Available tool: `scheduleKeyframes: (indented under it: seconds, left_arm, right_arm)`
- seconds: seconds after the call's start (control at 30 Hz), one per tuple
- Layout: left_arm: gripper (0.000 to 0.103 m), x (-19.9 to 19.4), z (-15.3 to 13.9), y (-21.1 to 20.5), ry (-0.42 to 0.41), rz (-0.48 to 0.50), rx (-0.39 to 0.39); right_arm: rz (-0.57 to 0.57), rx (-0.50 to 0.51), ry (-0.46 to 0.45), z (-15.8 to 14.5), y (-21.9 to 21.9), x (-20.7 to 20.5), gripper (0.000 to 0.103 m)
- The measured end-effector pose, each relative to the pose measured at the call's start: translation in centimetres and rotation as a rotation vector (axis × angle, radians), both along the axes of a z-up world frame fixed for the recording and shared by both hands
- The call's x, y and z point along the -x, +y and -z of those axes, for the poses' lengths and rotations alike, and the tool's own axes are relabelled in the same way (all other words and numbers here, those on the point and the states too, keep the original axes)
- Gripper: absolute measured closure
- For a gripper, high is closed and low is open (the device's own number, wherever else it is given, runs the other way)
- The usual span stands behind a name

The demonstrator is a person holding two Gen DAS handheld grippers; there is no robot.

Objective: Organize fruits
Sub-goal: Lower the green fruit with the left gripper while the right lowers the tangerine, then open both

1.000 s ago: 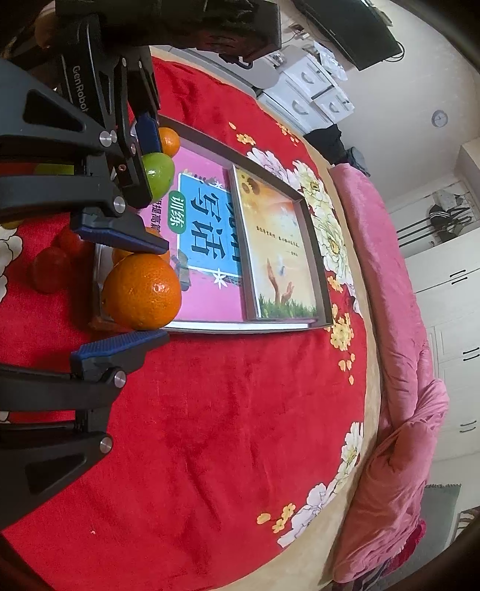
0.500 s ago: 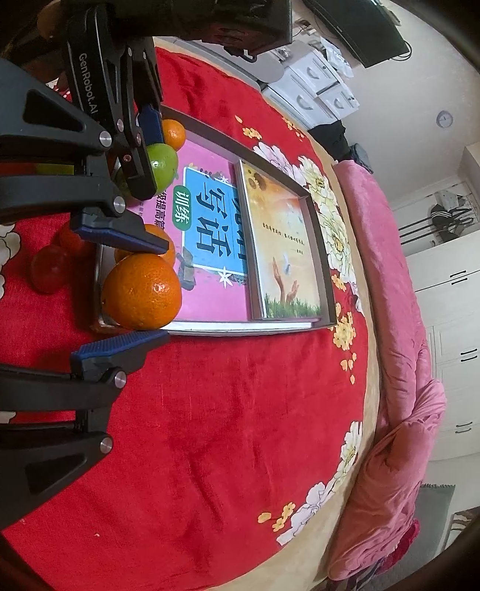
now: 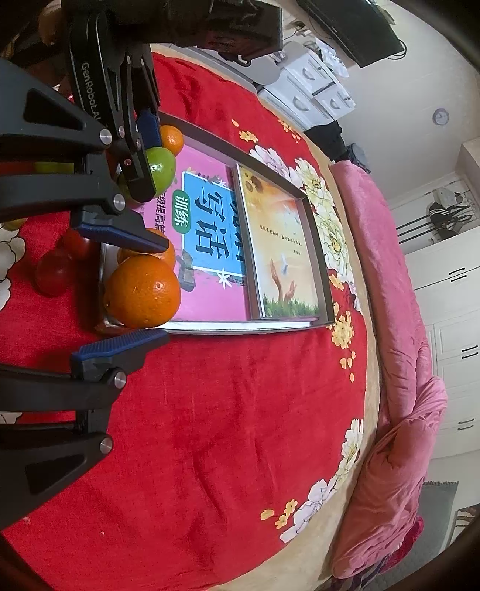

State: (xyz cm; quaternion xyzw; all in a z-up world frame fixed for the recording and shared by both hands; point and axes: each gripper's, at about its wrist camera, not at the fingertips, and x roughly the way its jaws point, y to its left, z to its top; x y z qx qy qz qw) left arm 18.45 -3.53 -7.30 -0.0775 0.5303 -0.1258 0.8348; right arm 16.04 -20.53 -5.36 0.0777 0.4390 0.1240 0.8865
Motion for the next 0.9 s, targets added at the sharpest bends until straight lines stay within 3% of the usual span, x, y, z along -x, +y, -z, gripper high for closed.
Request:
scheduleKeyframes:
  seconds: [0.73, 0.9]
  left_arm:
    - [0.047, 0.9, -0.7, 0.2, -0.004, 0.001, -0.030]
    - [0.040, 1.3, -1.2, 0.3, -0.008, 0.001, -0.026]
  right_arm:
    - [-0.007, 0.026, -0.035, -1.4, 0.3, 0.8, 0.035]
    - [0.008, 0.024, -0.037, -1.4, -0.1, 0.9, 0.032]
